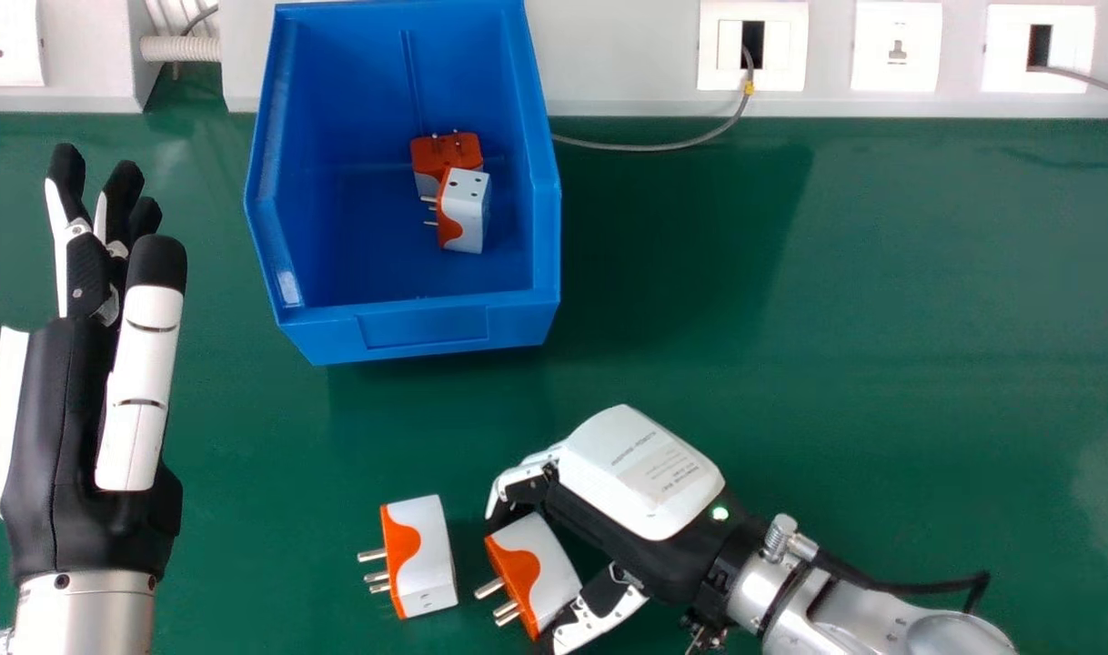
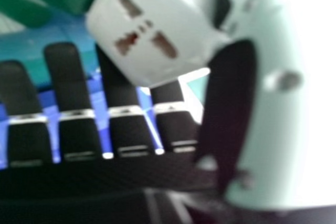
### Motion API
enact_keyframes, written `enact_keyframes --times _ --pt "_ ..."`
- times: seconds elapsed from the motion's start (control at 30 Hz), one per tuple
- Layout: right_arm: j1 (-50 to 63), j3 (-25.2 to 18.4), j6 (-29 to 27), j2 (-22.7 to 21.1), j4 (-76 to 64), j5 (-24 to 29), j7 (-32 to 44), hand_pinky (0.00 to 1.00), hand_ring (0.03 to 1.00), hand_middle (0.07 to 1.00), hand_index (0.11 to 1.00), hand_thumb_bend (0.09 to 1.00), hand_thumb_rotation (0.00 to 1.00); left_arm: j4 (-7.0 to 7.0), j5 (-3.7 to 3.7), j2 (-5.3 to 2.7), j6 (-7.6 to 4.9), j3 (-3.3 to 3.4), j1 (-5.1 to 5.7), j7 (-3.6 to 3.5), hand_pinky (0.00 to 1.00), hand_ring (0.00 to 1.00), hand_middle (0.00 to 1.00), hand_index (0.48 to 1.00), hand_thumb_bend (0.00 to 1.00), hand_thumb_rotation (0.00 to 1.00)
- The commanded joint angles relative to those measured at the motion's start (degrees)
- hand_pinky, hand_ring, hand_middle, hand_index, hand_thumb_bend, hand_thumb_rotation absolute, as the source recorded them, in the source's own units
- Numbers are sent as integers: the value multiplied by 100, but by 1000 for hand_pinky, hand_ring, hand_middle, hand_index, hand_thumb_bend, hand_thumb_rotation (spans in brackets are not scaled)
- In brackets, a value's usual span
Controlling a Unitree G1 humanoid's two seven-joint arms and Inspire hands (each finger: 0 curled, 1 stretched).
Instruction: Pick all objects and put in blue box
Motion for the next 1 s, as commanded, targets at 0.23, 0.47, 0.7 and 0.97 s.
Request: enact_keyframes --times 0.23,0.47,0.7,0.97 --pt "-37 -142 478 -111 62 -44 157 330 456 511 470 498 0 -96 -39 58 -19 36 -54 -18 1000 1000 1000 1000 638 842" --pt "-58 -166 532 -104 14 -49 107 328 459 518 477 497 0 -67 19 73 -42 53 -79 7 1000 1000 1000 1000 644 839" --pt "251 -439 541 -171 -614 220 334 332 451 517 461 498 0 -101 -27 63 -20 52 -44 -5 1000 1000 1000 1000 652 842" --pt "894 -1032 712 -500 -2245 410 640 323 411 498 477 496 0 -126 9 46 19 68 -15 29 1000 1000 1000 1000 684 832"
